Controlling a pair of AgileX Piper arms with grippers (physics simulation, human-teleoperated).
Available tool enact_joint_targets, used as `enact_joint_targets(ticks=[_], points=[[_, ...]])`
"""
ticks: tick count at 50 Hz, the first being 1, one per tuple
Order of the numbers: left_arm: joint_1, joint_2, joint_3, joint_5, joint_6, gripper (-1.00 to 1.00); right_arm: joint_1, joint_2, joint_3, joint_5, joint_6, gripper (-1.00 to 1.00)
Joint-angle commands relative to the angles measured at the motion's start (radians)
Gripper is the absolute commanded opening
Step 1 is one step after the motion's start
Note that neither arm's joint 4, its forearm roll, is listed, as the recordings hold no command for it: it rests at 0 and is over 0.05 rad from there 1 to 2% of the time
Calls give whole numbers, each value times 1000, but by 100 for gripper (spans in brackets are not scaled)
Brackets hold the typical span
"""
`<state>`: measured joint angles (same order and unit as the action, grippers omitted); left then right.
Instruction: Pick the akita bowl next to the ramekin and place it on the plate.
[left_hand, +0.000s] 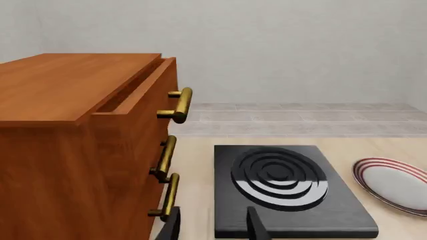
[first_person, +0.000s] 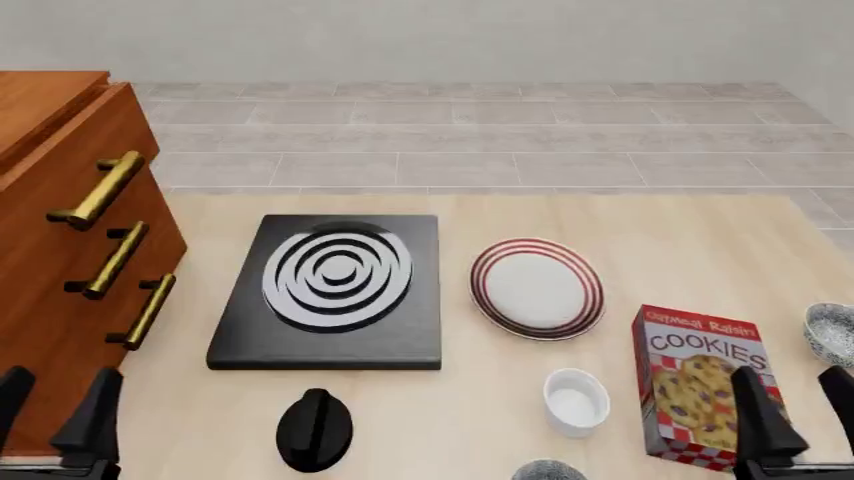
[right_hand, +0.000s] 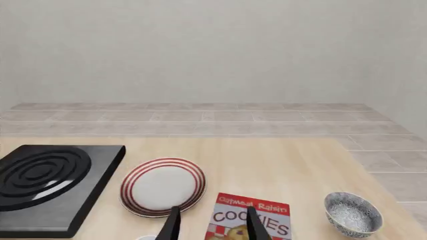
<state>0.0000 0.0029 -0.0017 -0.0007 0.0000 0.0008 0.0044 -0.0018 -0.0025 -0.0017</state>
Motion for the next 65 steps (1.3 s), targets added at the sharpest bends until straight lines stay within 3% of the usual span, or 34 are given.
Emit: enact_joint_targets(ticks=[1, 31, 51, 65], points=[[0, 5, -3, -1, 0, 100, 7, 23, -3, -18, -1, 100], [0, 5, -3, -1, 0, 100, 54, 208, -6, -165, -11, 100], [0, 5, -3, -1, 0, 100, 150, 278, -72, -99, -62, 100], [0, 5, -3, -1, 0, 100, 219, 271, -151, 22, -82, 100]])
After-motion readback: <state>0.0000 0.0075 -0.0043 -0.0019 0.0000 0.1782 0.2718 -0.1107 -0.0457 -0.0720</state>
